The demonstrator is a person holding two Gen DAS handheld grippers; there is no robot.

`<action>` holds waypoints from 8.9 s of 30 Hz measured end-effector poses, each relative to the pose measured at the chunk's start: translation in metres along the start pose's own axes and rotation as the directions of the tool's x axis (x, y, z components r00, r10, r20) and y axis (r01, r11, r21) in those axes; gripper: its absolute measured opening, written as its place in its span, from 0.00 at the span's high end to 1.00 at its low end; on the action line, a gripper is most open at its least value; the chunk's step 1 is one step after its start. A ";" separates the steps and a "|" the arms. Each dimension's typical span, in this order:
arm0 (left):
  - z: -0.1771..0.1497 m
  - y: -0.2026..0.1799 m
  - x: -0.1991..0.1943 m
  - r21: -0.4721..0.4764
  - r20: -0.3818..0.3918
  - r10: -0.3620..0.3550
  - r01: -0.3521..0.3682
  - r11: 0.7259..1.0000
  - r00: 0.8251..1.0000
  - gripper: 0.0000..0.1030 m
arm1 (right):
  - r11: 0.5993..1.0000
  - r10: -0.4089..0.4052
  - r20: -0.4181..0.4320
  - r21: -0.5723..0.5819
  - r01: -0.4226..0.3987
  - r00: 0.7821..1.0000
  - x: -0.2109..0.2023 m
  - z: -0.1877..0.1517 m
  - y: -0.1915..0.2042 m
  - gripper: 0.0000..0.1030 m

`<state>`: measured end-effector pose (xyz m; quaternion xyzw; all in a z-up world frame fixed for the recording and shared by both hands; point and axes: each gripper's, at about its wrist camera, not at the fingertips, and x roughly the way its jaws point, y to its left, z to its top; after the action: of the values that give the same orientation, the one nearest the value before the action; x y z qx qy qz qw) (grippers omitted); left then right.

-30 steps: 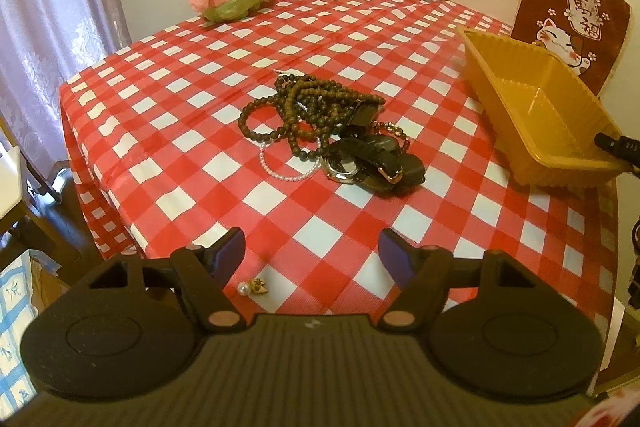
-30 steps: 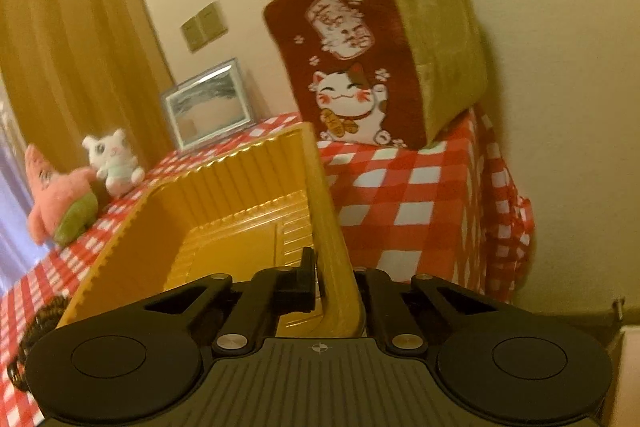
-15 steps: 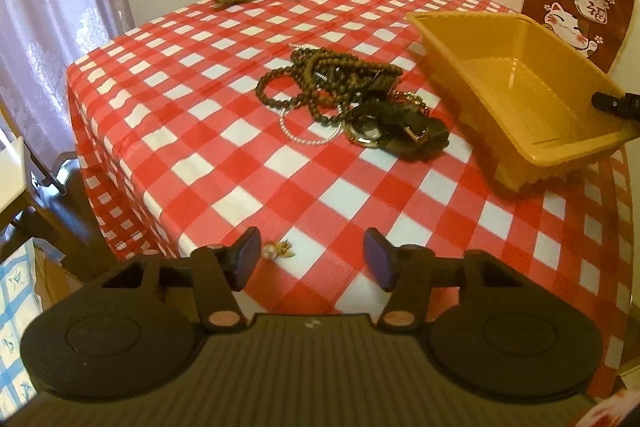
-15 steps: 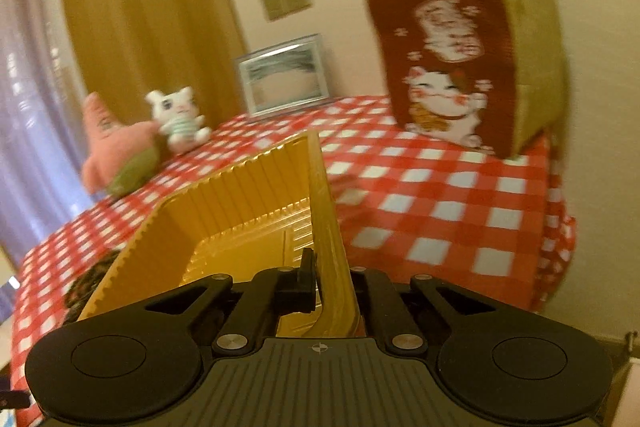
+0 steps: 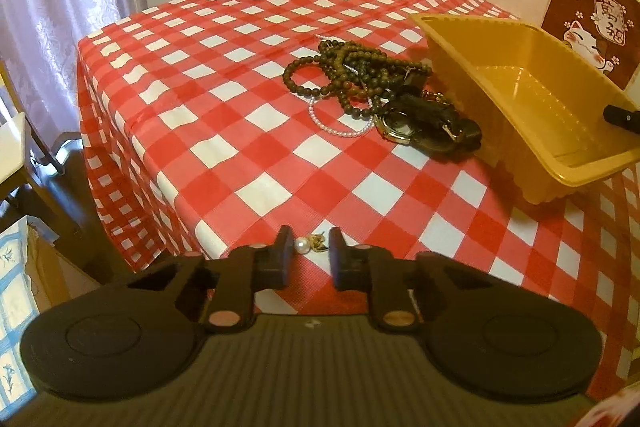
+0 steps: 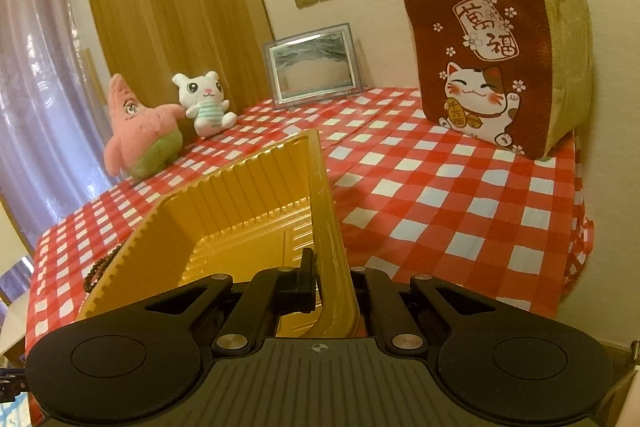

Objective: Organize jewelry
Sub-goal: 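Grasp the small pearl earring on the tablecloth with the left tool, then carry the earring over the orange tray and open the left tool, then grasp the black rectangular fob from the jewelry pile with the left tool, then carry the black fob into the orange tray and open the left tool, then grasp the black wristwatch by its strap with the left tool, then carry the wristwatch into the orange tray and open the left tool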

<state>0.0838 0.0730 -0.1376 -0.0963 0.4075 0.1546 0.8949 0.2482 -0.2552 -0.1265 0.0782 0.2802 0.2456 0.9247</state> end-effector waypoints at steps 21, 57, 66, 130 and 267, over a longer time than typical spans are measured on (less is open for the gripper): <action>0.047 -0.066 -0.022 0.026 0.128 -0.173 0.171 0.985 0.977 0.85 | 0.991 -0.059 0.044 -0.115 0.063 0.997 -0.006 0.011 -0.025 0.96; 0.050 -0.126 -0.015 -0.114 0.071 0.041 -0.032 0.993 0.997 0.62 | 0.955 0.061 -0.005 -0.290 -0.060 0.998 0.018 0.041 -0.041 0.96; 0.062 -0.111 0.004 -0.180 0.058 0.091 -0.080 0.980 0.994 0.60 | 0.956 0.062 -0.013 -0.286 -0.063 0.998 0.019 0.043 -0.043 0.96; 0.099 -0.190 0.016 -0.040 0.033 -0.359 0.360 0.932 0.933 0.86 | 0.952 0.043 -0.046 -0.300 -0.055 0.998 0.017 0.041 -0.036 0.96; 0.098 -0.230 0.053 0.128 -0.031 -0.379 0.380 0.916 0.925 0.65 | 0.954 -0.033 0.001 -0.298 0.031 0.999 0.008 0.049 -0.043 0.96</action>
<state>0.2667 -0.1017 -0.1029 -0.1146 0.3928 -0.0492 0.9111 0.2989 -0.2887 -0.1013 -0.0673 0.2429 0.2702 0.9292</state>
